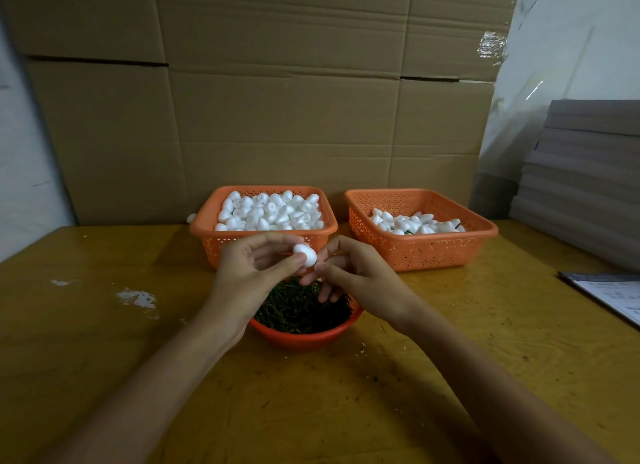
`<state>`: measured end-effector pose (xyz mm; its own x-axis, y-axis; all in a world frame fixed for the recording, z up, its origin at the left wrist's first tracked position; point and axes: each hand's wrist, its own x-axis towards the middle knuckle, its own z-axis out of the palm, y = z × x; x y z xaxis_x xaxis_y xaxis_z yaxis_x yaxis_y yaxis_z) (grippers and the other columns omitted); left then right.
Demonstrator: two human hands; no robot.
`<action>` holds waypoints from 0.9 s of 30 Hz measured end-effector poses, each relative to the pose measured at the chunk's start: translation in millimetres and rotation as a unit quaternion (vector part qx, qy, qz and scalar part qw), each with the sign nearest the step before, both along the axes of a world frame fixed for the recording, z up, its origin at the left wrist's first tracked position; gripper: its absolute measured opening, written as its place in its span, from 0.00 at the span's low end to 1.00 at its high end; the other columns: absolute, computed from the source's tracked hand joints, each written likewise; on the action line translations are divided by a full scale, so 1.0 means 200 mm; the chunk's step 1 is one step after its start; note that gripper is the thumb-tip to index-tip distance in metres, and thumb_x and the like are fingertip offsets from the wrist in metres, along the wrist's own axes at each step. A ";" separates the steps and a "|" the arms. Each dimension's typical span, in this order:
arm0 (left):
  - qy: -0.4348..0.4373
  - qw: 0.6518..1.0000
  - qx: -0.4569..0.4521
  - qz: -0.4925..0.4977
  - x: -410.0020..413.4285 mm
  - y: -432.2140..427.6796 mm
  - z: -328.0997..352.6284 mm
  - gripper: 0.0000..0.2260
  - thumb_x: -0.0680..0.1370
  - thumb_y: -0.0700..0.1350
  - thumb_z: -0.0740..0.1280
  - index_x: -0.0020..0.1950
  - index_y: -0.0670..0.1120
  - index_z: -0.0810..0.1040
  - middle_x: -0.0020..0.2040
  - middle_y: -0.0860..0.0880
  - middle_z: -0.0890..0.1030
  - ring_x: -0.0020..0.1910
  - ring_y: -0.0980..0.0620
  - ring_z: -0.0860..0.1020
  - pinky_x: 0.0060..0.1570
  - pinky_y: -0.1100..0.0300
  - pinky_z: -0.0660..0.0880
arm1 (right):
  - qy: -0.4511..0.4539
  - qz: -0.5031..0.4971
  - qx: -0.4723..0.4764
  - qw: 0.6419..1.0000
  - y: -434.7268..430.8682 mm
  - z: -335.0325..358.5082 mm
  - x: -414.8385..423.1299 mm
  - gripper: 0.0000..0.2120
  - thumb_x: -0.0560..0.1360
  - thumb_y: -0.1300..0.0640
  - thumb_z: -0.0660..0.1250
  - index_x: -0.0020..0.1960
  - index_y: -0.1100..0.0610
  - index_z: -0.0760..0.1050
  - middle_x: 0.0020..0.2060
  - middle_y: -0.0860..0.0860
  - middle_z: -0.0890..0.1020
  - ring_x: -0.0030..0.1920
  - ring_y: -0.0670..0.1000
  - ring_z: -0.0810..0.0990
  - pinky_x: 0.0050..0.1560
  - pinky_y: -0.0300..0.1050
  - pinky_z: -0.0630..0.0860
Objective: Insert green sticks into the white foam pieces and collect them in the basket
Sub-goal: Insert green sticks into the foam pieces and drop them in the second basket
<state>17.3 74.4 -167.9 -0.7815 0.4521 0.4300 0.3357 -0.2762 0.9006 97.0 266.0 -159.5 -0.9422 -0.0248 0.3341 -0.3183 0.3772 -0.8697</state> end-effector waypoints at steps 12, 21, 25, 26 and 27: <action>0.085 0.994 -0.049 0.052 0.03 0.00 0.00 0.10 0.78 0.40 0.75 0.58 0.49 0.82 0.52 0.49 0.86 0.54 0.50 0.84 0.56 0.45 0.83 | 0.137 -0.443 -0.070 0.883 0.44 0.04 -0.01 0.07 0.80 0.58 0.72 0.56 0.59 0.83 0.44 0.53 0.87 0.40 0.46 0.86 0.46 0.47 0.86; 0.131 0.989 -0.050 0.055 0.06 0.01 -0.01 0.04 0.81 0.37 0.71 0.51 0.46 0.82 0.45 0.49 0.86 0.49 0.50 0.85 0.51 0.52 0.82 | 0.064 -0.511 0.296 0.804 0.56 -0.02 -0.04 0.23 0.81 0.68 0.65 0.74 0.57 0.74 0.73 0.60 0.74 0.72 0.62 0.70 0.69 0.59 0.73; 0.141 0.987 -0.052 0.051 0.05 0.02 -0.02 0.05 0.81 0.37 0.71 0.51 0.47 0.82 0.45 0.49 0.86 0.49 0.50 0.85 0.51 0.49 0.82 | 0.175 -0.463 0.349 0.796 0.31 0.05 -0.03 0.12 0.80 0.62 0.67 0.62 0.56 0.80 0.62 0.57 0.79 0.62 0.57 0.75 0.55 0.52 0.76; 0.143 0.987 -0.054 0.056 0.05 0.02 -0.02 0.05 0.81 0.37 0.71 0.50 0.47 0.82 0.45 0.49 0.86 0.49 0.50 0.85 0.52 0.49 0.82 | 0.183 -0.387 0.348 0.834 0.22 0.08 -0.02 0.10 0.81 0.58 0.66 0.60 0.54 0.80 0.58 0.53 0.80 0.58 0.53 0.77 0.53 0.50 0.76; 0.143 0.986 -0.056 0.063 0.05 0.02 -0.03 0.06 0.81 0.37 0.71 0.50 0.48 0.82 0.45 0.50 0.86 0.50 0.50 0.84 0.52 0.49 0.81 | 0.165 -0.292 0.350 0.874 0.13 0.09 -0.01 0.09 0.81 0.55 0.66 0.59 0.52 0.80 0.56 0.50 0.81 0.55 0.49 0.78 0.53 0.49 0.77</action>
<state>27.7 78.4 -173.2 -0.6878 0.4166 0.5944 0.6062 -0.1208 0.7861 94.7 291.6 -142.1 -0.7170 0.1211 0.6865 -0.0834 0.9628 -0.2569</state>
